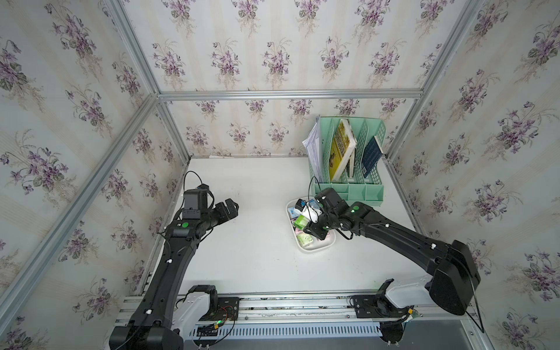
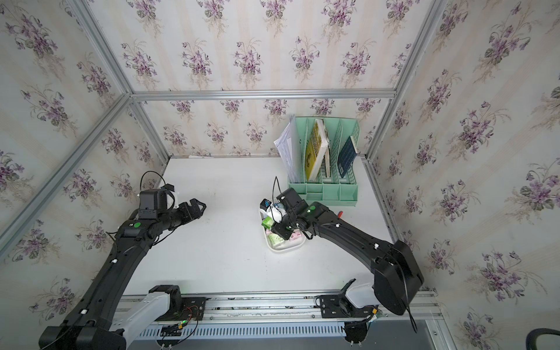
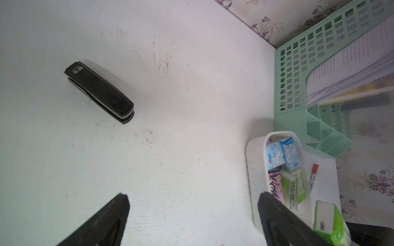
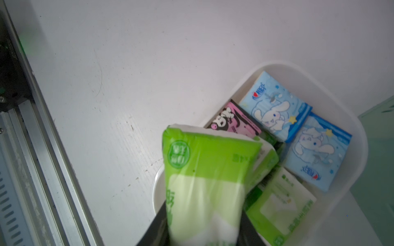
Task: Put the pocket tissues into the storage box
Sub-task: Place the pocket tissues in the storage box.
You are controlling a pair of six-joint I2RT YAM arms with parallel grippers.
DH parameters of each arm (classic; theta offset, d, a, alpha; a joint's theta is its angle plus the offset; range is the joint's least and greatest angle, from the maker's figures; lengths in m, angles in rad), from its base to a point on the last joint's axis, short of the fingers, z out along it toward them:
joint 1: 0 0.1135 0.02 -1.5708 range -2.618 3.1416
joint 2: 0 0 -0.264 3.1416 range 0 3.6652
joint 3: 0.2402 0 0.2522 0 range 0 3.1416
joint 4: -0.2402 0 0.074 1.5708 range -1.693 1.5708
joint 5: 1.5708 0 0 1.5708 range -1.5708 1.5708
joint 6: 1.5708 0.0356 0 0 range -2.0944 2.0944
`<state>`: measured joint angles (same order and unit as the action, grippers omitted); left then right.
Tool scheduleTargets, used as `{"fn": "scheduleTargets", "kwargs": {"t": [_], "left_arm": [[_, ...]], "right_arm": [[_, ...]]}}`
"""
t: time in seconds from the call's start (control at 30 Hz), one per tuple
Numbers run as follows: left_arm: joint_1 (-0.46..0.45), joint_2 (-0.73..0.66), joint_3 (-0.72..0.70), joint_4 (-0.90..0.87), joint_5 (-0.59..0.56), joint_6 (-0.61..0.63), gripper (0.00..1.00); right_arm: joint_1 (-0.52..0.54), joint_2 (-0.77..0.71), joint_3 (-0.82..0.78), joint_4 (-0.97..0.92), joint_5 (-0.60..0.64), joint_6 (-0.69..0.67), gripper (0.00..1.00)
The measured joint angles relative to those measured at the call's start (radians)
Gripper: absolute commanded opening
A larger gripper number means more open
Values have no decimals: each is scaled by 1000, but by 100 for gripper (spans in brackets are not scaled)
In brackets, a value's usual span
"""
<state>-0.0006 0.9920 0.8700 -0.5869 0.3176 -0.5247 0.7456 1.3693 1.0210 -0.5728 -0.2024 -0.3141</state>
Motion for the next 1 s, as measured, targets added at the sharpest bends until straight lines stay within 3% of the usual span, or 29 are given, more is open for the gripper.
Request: {"fn": "scheduleTargets", "kwargs": {"t": [0.17,0.37,0.6,0.8,1.0], "left_arm": [[-1,2,2,10,1,0,99],[-1,-5,1,14,0,2,99],[-1,-5,1,14,0,16,99],[-1,-4,1,14,0,20,99],[-1,-5,-1,14,-1,21,99]], "right_arm": [[1,-23,-95,14,48,-1,31],[0,-18,-119,45,116,-26,42],[7,5,-111,51,118,-27,48],[16,-13,-123,51,95,-23,82],[16,-12,-102,49,86,10,88]]}}
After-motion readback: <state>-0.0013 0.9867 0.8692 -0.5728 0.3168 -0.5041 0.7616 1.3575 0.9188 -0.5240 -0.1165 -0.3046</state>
